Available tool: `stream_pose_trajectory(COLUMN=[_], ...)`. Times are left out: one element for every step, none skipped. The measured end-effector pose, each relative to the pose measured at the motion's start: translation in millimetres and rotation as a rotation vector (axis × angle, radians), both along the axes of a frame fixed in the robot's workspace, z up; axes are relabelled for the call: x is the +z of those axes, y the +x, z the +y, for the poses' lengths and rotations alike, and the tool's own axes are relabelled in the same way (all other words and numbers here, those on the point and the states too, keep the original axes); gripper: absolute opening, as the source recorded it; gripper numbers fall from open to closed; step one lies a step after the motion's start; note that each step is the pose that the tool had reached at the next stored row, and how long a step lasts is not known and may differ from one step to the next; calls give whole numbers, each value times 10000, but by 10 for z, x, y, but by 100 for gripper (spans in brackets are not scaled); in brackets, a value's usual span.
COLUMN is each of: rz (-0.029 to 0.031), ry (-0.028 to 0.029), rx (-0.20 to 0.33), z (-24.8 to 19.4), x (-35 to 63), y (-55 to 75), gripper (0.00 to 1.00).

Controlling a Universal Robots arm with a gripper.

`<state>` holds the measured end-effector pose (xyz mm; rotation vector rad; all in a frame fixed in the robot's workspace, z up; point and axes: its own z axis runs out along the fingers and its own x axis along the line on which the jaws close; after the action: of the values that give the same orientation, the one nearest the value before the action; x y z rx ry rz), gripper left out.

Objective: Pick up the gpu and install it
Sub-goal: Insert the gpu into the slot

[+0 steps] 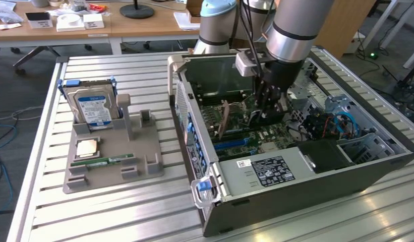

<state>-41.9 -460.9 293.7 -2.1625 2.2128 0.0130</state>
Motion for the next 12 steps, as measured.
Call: stream_pose_trajectory(rz=[-1, -1, 0, -1, 0, 0, 0, 0, 0, -1, -1, -1], ry=[0, 0, 0, -1, -2, -3, -3, -2, -1, -1, 0, 0], rx=[0, 0, 0, 0, 1, 1, 0, 0, 0, -3, -2, 0], z=[0, 0, 0, 0, 0, 0, 0, 0, 0, 0, 0, 0], x=[-10, -20, -28, -33, -33, -33, -33, -33, -34, -34, -35, -35], y=[-1, -2, -3, -3, -3, -3, -3, -3, -6, -10, -13, -17], gripper=[26, 26, 26, 26, 26, 26, 26, 26, 26, 26, 26, 26])
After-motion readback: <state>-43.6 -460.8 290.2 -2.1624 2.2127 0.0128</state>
